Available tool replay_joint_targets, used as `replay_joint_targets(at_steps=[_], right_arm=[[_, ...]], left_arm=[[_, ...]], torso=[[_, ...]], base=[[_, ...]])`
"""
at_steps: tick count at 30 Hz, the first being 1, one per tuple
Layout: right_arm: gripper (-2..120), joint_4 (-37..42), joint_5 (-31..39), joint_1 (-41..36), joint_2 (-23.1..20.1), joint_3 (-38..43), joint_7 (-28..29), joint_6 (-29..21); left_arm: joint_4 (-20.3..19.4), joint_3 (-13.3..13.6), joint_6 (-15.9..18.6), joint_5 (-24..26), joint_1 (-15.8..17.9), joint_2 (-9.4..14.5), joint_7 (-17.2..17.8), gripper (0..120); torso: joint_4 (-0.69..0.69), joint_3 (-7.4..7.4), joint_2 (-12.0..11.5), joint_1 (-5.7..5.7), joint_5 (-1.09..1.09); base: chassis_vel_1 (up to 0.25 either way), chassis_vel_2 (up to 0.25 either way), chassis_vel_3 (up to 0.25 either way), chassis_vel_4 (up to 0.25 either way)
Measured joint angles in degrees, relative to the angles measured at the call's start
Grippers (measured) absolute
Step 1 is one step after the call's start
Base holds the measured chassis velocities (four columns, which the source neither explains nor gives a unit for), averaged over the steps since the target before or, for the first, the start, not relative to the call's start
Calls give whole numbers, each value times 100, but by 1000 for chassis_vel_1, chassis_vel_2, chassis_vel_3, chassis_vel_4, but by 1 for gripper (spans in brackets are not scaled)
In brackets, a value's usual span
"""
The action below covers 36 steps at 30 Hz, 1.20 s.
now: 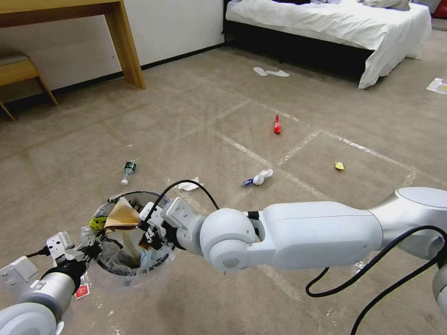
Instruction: Pick up the trash bin and place the garbage on the floor into it.
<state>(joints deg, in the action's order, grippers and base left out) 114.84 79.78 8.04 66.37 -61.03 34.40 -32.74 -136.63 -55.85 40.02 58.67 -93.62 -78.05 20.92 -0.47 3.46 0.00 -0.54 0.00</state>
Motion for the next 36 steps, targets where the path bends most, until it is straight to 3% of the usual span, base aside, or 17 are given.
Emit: replay_joint_targets(at_steps=[14,36], right_arm=[[0,32,-32,-85,-69,51,51,-15],[80,294,67,-47,-81,130,166,-48]], left_arm=[[1,-8,-4,-1,3,-18,0,1],[-12,29,-4,-33,-21,-75,0,1]], torso=[[0,0,0,0,0],[0,0,0,0,0]], base=[[0,0,0,0],[0,0,0,0]])
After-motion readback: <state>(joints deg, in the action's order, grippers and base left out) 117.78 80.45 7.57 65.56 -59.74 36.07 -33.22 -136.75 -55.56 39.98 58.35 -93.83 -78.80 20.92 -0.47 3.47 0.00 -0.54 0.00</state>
